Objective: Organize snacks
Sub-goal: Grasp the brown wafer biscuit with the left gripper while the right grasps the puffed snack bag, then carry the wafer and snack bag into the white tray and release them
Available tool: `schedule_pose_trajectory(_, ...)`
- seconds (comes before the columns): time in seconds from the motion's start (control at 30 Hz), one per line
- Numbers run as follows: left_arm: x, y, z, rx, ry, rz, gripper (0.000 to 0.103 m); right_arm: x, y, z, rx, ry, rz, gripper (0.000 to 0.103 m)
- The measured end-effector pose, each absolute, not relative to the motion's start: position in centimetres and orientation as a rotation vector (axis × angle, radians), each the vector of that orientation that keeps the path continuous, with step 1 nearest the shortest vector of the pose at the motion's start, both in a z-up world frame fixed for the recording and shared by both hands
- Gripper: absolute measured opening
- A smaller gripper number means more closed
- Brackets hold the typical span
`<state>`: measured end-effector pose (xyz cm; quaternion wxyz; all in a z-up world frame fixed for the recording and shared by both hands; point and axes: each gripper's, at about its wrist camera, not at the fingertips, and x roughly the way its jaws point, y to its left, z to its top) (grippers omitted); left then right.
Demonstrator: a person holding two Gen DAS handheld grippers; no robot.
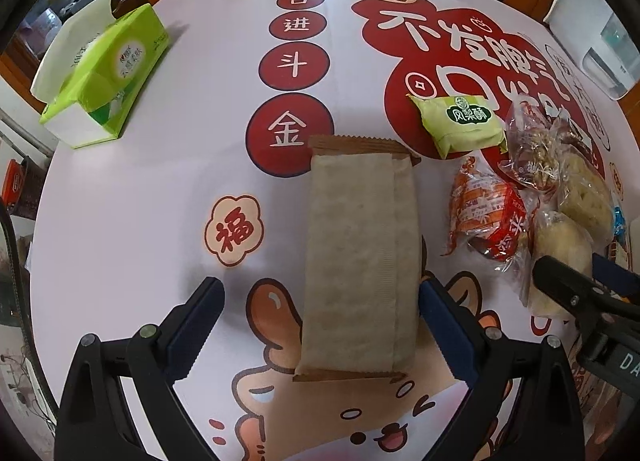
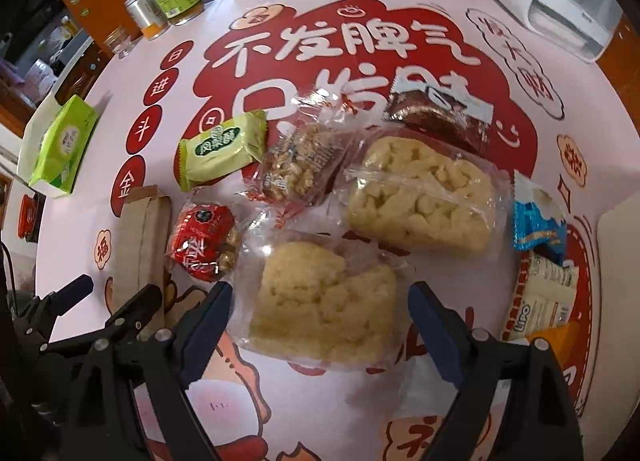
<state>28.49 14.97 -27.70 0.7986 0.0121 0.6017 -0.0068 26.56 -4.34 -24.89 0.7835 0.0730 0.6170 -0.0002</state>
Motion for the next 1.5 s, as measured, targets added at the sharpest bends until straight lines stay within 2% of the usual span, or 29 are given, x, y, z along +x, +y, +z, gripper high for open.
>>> schedule_pose_trajectory(0.17,28.6,15.2,-28.2,0.010,1.305,-0.013,0.098,26.5,-4.8,-25.7,0.206,1.361,0.013,0.094)
schedule_pose_trajectory(0.23,28.6,15.4,-28.2,0.003,1.306,-0.005,0.098,26.5,-4.6,-25.4,0.197,1.352,0.009,0.090)
schedule_pose_trajectory(0.27,28.6,15.4,-28.2,0.001,1.305,-0.009,0.096,26.4,-4.6,-25.3,0.192,1.350,0.004,0.085)
schedule_pose_trajectory(0.33,28.4,15.4,-27.8,0.004,1.283,-0.015,0.082,26.3,-4.7,-24.8,0.194,1.340,-0.004,0.074)
schedule_pose_trajectory(0.37,28.3,15.3,-27.6,0.008,1.272,-0.019,0.064,26.2,-4.8,-24.7,0.206,1.341,0.006,0.071)
schedule_pose_trajectory(0.4,28.1,15.1,-27.2,0.020,1.257,-0.023,0.054,26.2,-4.9,-24.7,0.216,1.345,0.014,0.071)
schedule_pose_trajectory(0.67,25.9,15.8,-25.8,-0.001,1.245,-0.009,0.053,23.9,-6.9,-22.4,0.271,1.287,0.058,0.070)
schedule_pose_trajectory(1.03,18.2,13.3,-17.9,0.024,1.113,-0.078,0.053,19.2,-7.6,-15.7,0.219,1.146,0.135,0.070)
schedule_pose_trajectory(1.23,14.2,9.1,-14.1,0.076,1.052,-0.149,0.053,15.2,-9.6,-12.8,0.153,1.073,0.168,0.070)
schedule_pose_trajectory(1.5,11.4,-1.0,-10.2,0.121,0.983,-0.245,0.053,9.6,-16.2,-9.9,0.114,0.995,0.160,0.070)
